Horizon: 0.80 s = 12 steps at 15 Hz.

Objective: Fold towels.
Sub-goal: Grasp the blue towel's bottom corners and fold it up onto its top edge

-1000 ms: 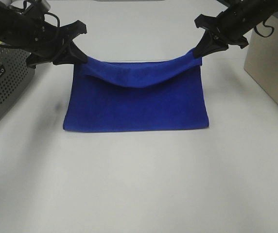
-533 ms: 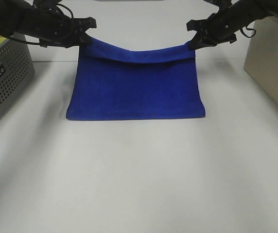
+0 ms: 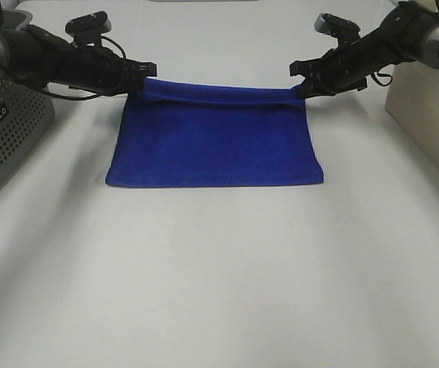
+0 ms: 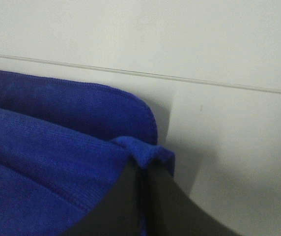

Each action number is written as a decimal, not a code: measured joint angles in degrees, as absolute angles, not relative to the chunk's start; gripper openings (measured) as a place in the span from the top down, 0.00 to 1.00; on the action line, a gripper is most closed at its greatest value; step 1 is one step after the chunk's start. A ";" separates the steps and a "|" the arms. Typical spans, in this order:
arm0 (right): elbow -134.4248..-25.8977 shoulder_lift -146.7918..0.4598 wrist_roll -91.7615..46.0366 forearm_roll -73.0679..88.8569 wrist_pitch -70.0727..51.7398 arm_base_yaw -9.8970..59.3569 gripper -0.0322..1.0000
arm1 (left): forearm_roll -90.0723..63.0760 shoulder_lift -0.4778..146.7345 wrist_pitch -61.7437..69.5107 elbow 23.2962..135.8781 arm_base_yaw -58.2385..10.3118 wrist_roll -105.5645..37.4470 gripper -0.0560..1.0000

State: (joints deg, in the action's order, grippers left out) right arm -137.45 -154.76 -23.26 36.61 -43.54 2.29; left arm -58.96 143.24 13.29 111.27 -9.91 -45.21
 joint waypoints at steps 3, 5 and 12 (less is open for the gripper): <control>-137.45 -154.70 -23.32 38.62 -43.54 2.29 0.74 | -58.96 143.41 13.18 111.27 -9.91 -45.21 0.78; -137.45 -154.70 -23.38 39.88 -43.77 2.29 0.50 | -58.96 143.41 13.18 111.27 -9.91 -45.21 0.50; -138.08 -147.77 -17.99 29.79 -64.06 2.29 0.21 | -49.50 138.88 26.76 111.50 -8.14 -33.52 0.28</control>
